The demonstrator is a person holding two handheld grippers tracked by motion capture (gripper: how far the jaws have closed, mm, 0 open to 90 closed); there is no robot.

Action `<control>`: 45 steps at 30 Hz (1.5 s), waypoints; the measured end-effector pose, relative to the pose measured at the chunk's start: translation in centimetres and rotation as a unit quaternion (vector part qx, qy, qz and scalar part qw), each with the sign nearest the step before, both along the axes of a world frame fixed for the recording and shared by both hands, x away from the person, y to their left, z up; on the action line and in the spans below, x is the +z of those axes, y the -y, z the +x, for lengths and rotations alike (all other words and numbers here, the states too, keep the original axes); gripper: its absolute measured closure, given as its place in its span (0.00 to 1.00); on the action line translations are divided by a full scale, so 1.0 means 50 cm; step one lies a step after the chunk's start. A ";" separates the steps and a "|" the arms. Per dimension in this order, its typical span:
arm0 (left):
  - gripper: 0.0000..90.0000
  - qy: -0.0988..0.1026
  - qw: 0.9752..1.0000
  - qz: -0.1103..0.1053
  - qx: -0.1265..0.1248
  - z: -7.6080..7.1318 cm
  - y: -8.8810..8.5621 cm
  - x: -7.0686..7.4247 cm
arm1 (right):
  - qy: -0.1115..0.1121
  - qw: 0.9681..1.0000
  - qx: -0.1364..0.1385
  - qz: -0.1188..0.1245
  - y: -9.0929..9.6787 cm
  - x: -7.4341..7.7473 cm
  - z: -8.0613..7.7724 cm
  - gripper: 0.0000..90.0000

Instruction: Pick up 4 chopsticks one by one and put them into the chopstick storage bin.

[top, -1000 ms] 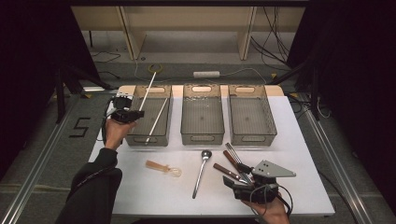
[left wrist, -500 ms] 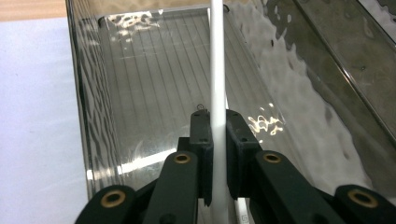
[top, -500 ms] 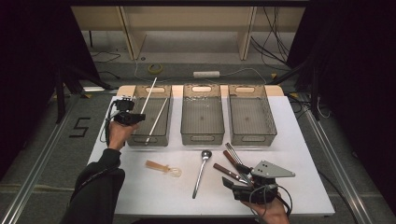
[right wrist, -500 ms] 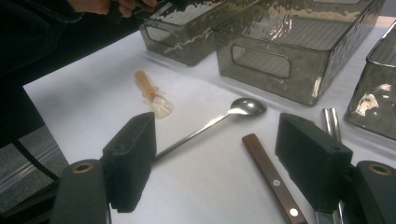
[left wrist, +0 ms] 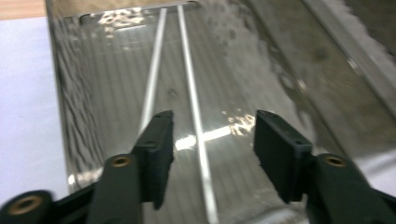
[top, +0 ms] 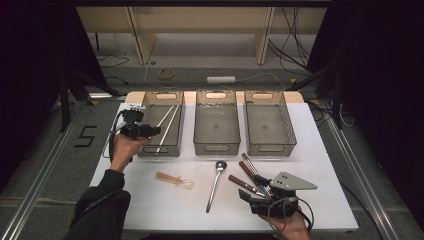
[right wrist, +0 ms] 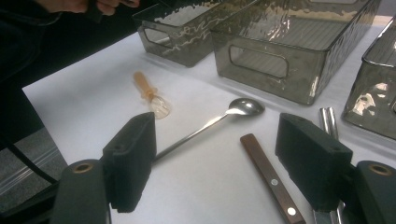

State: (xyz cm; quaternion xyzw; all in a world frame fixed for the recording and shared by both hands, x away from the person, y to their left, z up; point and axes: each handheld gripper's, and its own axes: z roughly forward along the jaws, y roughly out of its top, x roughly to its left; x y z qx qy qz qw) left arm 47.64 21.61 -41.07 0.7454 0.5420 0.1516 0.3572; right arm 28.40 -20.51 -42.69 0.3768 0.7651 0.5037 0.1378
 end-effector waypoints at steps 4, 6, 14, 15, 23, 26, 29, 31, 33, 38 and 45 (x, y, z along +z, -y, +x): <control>0.42 0.003 1.000 -0.004 -0.020 -0.027 0.005 0.007 | 0.002 1.000 -0.002 0.001 0.001 0.001 0.000 0.34; 0.41 0.008 0.999 -0.005 -0.033 -0.044 0.009 0.015 | 0.003 1.000 -0.003 0.002 0.000 0.003 -0.001 0.34; 0.36 0.027 0.996 0.012 -0.087 -0.084 0.034 0.039 | -0.001 1.000 -0.002 0.006 -0.001 0.003 -0.004 0.34; 0.36 0.027 0.996 0.012 -0.087 -0.084 0.034 0.039 | -0.001 1.000 -0.002 0.005 0.000 0.002 -0.003 0.34; 0.34 0.016 0.988 0.054 -0.147 -0.109 0.052 0.036 | -0.003 1.000 -0.003 0.005 0.001 0.003 -0.004 0.34; 0.33 0.011 0.983 0.073 -0.170 -0.119 0.061 0.031 | -0.004 1.000 -0.002 0.003 0.000 0.002 -0.004 0.34; 0.32 0.005 0.979 0.086 -0.185 -0.126 0.067 0.028 | -0.004 1.000 -0.002 0.005 0.001 0.003 -0.004 0.34; 0.32 0.002 0.977 0.090 -0.192 -0.129 0.069 0.026 | -0.004 1.000 -0.002 0.004 0.001 0.003 -0.004 0.34; 0.32 0.000 0.976 0.094 -0.196 -0.132 0.072 0.024 | -0.003 1.000 -0.003 0.006 0.002 0.003 -0.003 0.34; 0.31 -0.001 0.973 0.103 -0.206 -0.140 0.079 0.018 | -0.002 1.000 -0.006 0.004 0.002 0.003 -0.003 0.34; 0.31 -0.003 0.972 0.100 -0.212 -0.154 0.086 0.012 | -0.005 1.000 -0.016 -0.001 0.015 0.004 0.004 0.34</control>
